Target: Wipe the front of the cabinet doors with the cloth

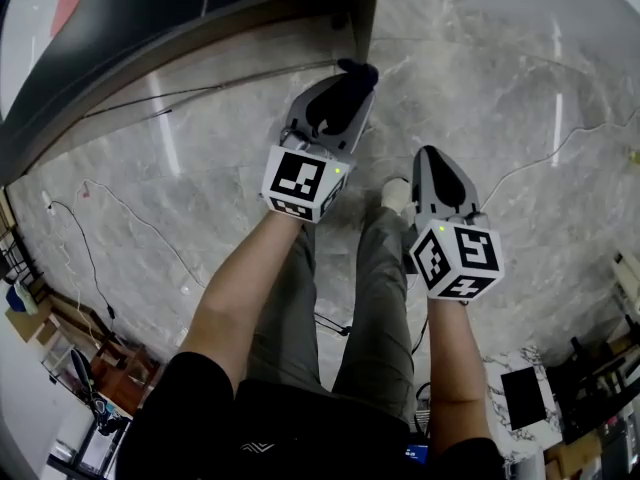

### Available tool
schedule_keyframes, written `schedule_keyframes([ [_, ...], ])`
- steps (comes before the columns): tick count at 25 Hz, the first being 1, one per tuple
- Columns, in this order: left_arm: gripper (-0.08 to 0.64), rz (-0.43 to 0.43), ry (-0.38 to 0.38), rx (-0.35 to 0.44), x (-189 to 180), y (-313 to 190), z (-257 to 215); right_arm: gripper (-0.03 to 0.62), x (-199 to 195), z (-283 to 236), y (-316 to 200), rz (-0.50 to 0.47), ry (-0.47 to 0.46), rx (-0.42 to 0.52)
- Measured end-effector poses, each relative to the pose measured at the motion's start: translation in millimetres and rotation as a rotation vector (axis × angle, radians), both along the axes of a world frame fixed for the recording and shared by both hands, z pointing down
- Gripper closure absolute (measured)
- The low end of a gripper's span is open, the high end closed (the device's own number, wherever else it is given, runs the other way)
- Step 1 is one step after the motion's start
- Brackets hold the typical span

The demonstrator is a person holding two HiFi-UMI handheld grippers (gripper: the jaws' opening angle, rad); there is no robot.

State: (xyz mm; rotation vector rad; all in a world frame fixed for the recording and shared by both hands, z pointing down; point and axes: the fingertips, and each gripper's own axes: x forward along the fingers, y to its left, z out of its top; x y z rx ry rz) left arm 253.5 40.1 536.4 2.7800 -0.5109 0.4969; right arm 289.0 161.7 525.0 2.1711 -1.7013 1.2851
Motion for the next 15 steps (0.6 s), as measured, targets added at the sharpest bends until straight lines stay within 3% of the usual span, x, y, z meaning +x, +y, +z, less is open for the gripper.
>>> schedule_keyframes([
  [15, 0.431, -0.101, 0.036, -0.045, -90, -10, -78, 0.554, -78, -56, -59, -0.116, -0.010, 0.062],
])
